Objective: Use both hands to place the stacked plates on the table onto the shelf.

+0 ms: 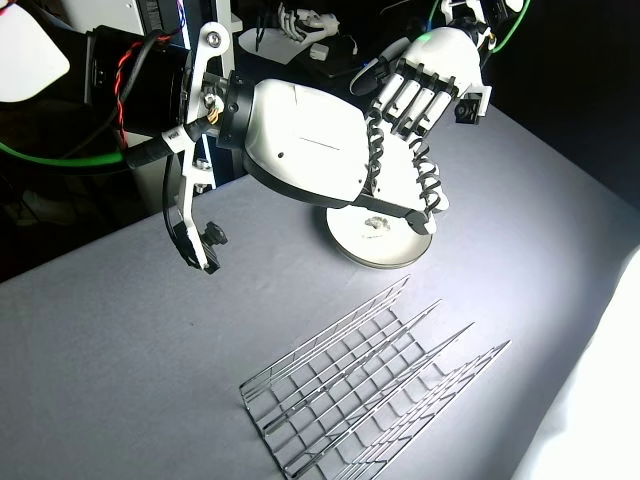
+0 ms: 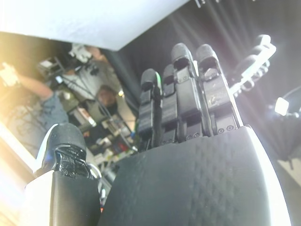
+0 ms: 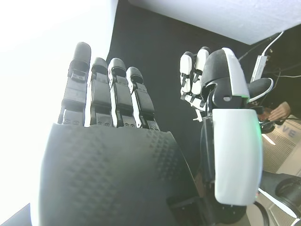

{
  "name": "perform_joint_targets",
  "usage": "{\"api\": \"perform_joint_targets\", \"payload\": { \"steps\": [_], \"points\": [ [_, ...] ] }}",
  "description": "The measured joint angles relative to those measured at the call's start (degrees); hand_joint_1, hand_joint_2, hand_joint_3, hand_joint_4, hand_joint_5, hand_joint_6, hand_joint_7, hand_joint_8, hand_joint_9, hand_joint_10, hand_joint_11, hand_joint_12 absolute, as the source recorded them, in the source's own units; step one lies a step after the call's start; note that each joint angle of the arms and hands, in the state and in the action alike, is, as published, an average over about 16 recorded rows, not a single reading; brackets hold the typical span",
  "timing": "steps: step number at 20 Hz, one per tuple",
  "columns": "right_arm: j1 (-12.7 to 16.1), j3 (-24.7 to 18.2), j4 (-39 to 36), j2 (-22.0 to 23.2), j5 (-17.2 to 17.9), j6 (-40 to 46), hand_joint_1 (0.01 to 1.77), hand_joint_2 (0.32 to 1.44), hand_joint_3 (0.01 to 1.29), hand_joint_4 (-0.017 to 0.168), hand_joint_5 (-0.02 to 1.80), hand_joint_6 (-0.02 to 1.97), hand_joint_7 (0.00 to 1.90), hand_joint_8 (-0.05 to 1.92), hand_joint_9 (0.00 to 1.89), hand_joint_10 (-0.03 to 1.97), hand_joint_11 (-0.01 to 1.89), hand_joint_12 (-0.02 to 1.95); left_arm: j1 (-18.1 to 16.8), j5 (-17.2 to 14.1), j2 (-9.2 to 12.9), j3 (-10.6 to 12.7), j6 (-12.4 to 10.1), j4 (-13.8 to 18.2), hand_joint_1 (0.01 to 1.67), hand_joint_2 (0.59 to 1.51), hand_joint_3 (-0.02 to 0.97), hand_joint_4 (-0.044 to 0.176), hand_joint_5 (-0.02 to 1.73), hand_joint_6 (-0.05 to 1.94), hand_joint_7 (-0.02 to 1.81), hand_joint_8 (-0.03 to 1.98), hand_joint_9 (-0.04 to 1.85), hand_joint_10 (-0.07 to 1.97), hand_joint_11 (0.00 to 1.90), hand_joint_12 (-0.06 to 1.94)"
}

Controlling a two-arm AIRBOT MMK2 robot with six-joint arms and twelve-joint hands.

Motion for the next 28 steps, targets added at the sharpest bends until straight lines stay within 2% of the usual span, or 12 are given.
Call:
{"api": "perform_joint_targets", "payload": {
  "steps": [5, 9, 12, 17, 20, 24, 28],
  "points": [
    [0.0, 0.0, 0.0, 0.0, 0.1, 0.0, 0.17, 1.24, 0.04, -0.002, 0.06, 0.03, 0.06, 0.02, 0.03, 0.01, 0.02, 0.14, -0.4, -0.2, 0.0, 0.3, -2.0, 2.4, 0.04, 1.136, 0.026, 0.005, 0.18, 0.0, 0.14, 0.0, 0.16, 0.01, 0.08, 0.23],
    [-0.1, 0.0, -0.1, 0.0, 0.2, 0.0, 0.11, 1.27, 0.03, -0.002, 0.05, 0.03, 0.05, 0.02, 0.03, 0.01, 0.02, 0.1, -1.7, -0.9, -0.4, 1.5, -5.2, 6.2, 0.04, 1.136, 0.021, 0.005, 0.17, 0.0, 0.13, 0.0, 0.14, 0.01, 0.06, 0.24],
    [-0.3, 0.0, -0.1, 0.0, 0.5, -0.1, 0.03, 1.3, 0.02, -0.002, 0.04, 0.03, 0.04, 0.02, 0.02, 0.01, 0.02, 0.06, -3.1, -2.3, -1.0, 3.0, -8.7, 10.0, 0.03, 1.14, 0.004, 0.004, 0.15, -0.01, 0.12, 0.0, 0.12, 0.0, 0.05, 0.24],
    [-0.8, 0.0, -0.3, 0.0, 1.0, -0.1, 0.07, 1.32, 0.02, -0.002, 0.03, 0.03, 0.03, 0.02, 0.02, 0.01, 0.02, 0.06, -5.8, -6.0, -3.0, 6.9, -14.2, 18.5, 0.02, 1.144, 0.003, 0.003, 0.15, 0.0, 0.13, 0.0, 0.12, 0.0, 0.04, 0.24],
    [-1.1, 0.0, -0.5, 0.0, 1.3, -0.1, 0.11, 1.31, 0.02, -0.002, 0.03, 0.03, 0.04, 0.02, 0.03, 0.01, 0.02, 0.07, -7.2, -8.8, -4.6, 9.8, -16.8, 23.6, 0.02, 1.146, 0.003, 0.003, 0.15, 0.01, 0.13, 0.01, 0.12, 0.0, 0.04, 0.24],
    [-1.5, 0.0, -0.7, 0.0, 1.9, -0.1, 0.16, 1.3, 0.02, -0.002, 0.04, 0.03, 0.05, 0.02, 0.04, 0.01, 0.02, 0.14, -8.1, -11.9, -6.5, 13.0, -18.2, 28.7, 0.02, 1.148, 0.003, 0.003, 0.16, 0.01, 0.14, 0.01, 0.13, 0.0, 0.04, 0.24],
    [-1.9, 0.0, -1.1, 0.0, 2.5, -0.1, 0.2, 1.3, 0.02, -0.002, 0.05, 0.03, 0.06, 0.02, 0.05, 0.01, 0.02, 0.2, -8.1, -12.8, -7.9, 15.2, -18.5, 33.0, 0.02, 1.155, 0.003, 0.002, 0.17, 0.02, 0.15, 0.01, 0.14, 0.0, 0.04, 0.24]
  ]
}}
